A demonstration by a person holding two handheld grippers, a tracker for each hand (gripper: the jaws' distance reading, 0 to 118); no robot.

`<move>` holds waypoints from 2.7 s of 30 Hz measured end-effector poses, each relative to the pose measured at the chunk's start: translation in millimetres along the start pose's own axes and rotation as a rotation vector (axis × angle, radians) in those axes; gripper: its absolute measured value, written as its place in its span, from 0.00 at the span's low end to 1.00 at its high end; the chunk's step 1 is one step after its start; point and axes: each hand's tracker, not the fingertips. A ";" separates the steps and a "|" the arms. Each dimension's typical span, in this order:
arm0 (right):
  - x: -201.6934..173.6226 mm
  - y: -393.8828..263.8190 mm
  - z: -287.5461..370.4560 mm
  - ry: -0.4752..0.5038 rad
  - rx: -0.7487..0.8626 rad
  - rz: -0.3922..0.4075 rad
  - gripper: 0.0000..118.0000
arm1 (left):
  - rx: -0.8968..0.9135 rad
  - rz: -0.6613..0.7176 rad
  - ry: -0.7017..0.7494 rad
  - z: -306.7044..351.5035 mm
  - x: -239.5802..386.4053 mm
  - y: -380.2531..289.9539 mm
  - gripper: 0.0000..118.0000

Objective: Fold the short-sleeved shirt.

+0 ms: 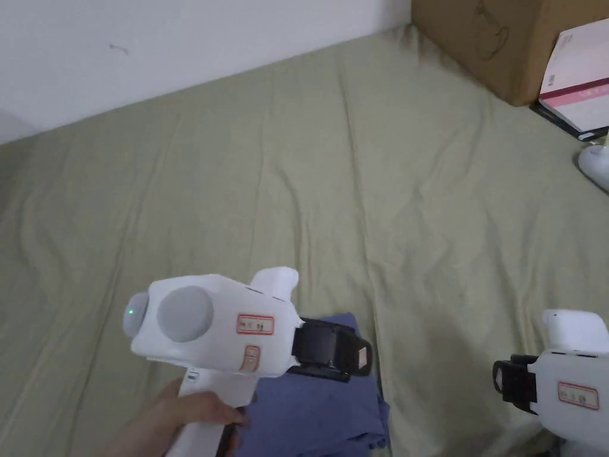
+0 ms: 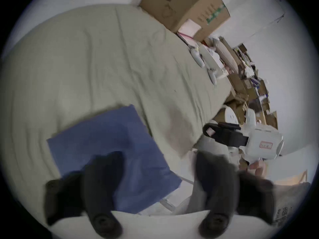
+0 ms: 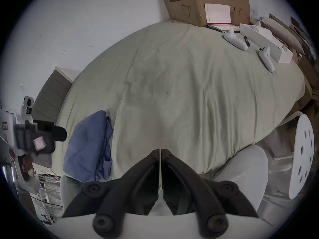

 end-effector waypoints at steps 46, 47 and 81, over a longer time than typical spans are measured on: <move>-54.2 7.1 -9.1 0.082 -0.022 0.117 0.02 | 0.255 0.337 -0.159 27.9 -67.6 -76.4 0.07; -64.7 8.3 -11.7 0.105 -0.033 0.129 0.02 | 0.274 0.368 -0.137 38.5 -81.2 -86.4 0.07; -181.7 -6.5 -125.2 0.169 -0.231 0.372 0.02 | 0.321 0.733 -0.383 -11.3 -198.6 -129.6 1.00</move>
